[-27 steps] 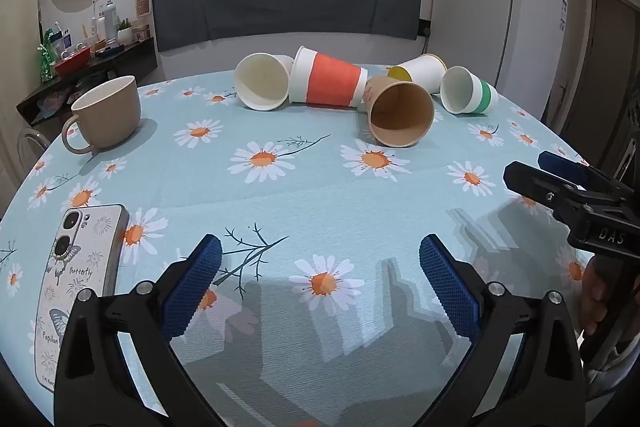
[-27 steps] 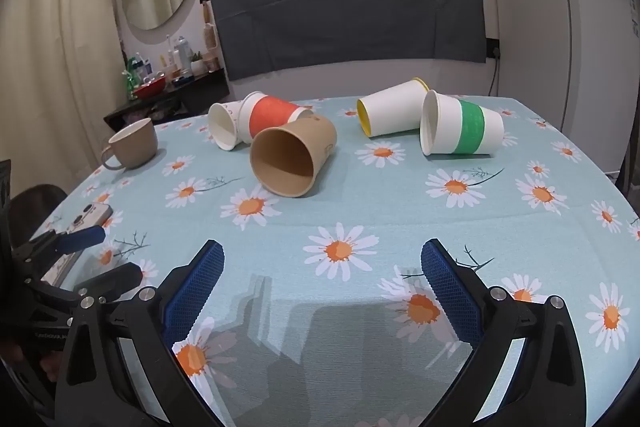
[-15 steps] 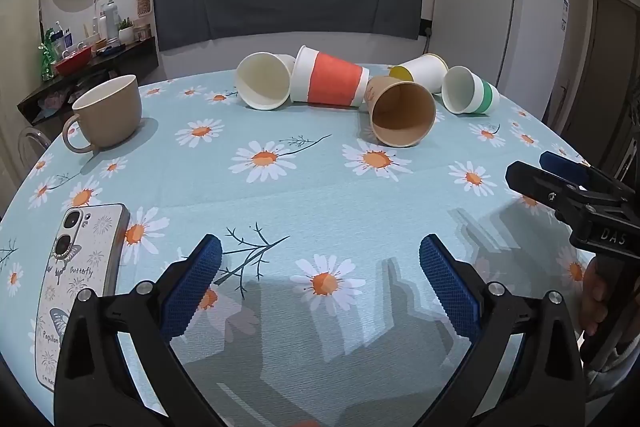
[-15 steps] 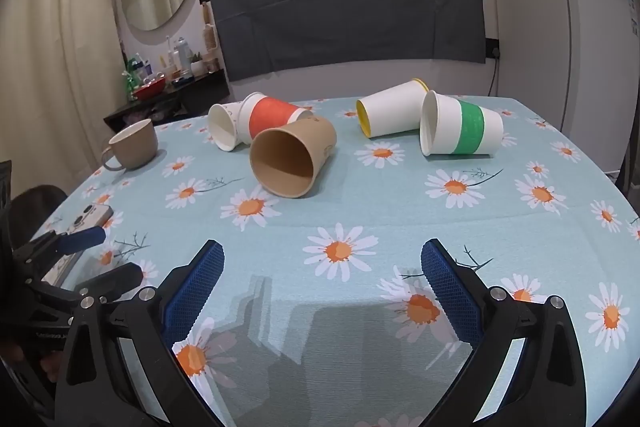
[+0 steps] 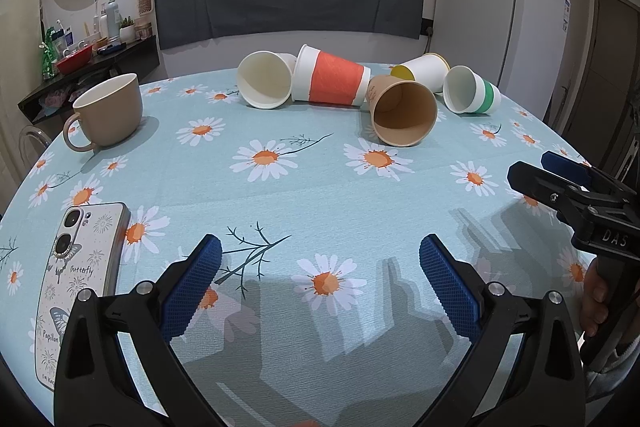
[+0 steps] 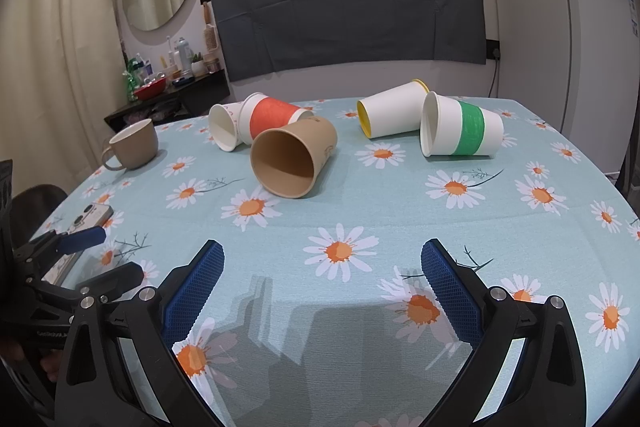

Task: Flip cup upside down

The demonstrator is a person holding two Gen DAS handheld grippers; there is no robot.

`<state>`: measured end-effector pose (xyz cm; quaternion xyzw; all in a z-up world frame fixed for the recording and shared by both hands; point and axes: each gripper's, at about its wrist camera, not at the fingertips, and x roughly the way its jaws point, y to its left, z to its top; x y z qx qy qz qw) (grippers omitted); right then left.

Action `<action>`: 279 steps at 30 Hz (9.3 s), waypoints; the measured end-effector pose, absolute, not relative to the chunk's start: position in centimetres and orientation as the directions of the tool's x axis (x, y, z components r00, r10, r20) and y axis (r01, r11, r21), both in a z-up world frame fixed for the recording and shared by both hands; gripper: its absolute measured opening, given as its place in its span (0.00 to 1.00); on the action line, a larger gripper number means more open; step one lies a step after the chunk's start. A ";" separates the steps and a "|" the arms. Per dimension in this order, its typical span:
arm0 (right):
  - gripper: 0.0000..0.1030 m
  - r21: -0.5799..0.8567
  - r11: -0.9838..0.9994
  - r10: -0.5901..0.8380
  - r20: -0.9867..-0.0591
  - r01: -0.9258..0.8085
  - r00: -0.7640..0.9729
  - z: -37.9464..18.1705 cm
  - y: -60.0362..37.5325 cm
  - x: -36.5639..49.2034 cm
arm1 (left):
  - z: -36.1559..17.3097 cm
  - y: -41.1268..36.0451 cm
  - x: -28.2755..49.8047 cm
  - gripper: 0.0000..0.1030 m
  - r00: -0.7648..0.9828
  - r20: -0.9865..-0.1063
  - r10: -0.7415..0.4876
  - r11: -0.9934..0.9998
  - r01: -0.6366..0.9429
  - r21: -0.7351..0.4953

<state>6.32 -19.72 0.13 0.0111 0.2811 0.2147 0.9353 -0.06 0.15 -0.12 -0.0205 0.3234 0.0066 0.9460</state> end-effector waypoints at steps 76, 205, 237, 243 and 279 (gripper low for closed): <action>0.92 0.117 0.946 0.307 -0.627 -0.303 0.716 2.8 -22.5 15.5 | 2.4 -2.4 10.5 0.94 0.691 -0.723 -0.010 0.997 0.062 0.046; 0.84 0.580 0.738 0.590 -0.803 -0.344 -0.087 -1.0 -7.8 14.5 | -0.3 5.7 -3.2 0.94 0.674 -0.738 0.011 0.994 0.071 0.080; 0.52 -0.037 0.901 0.315 -0.631 -0.433 0.709 4.6 -9.1 14.9 | -0.2 3.8 0.5 0.94 0.652 -0.757 -0.039 0.995 0.094 0.029; 0.53 -0.133 0.890 0.284 -0.588 -0.437 0.758 3.7 -8.8 13.5 | -0.4 3.7 0.8 0.94 0.644 -0.763 -0.045 0.995 0.093 0.020; 0.90 -0.097 0.915 0.265 -0.588 -0.392 0.764 2.1 -15.3 7.7 | -0.1 0.9 -0.3 0.94 0.769 -0.639 -0.010 0.998 0.051 0.046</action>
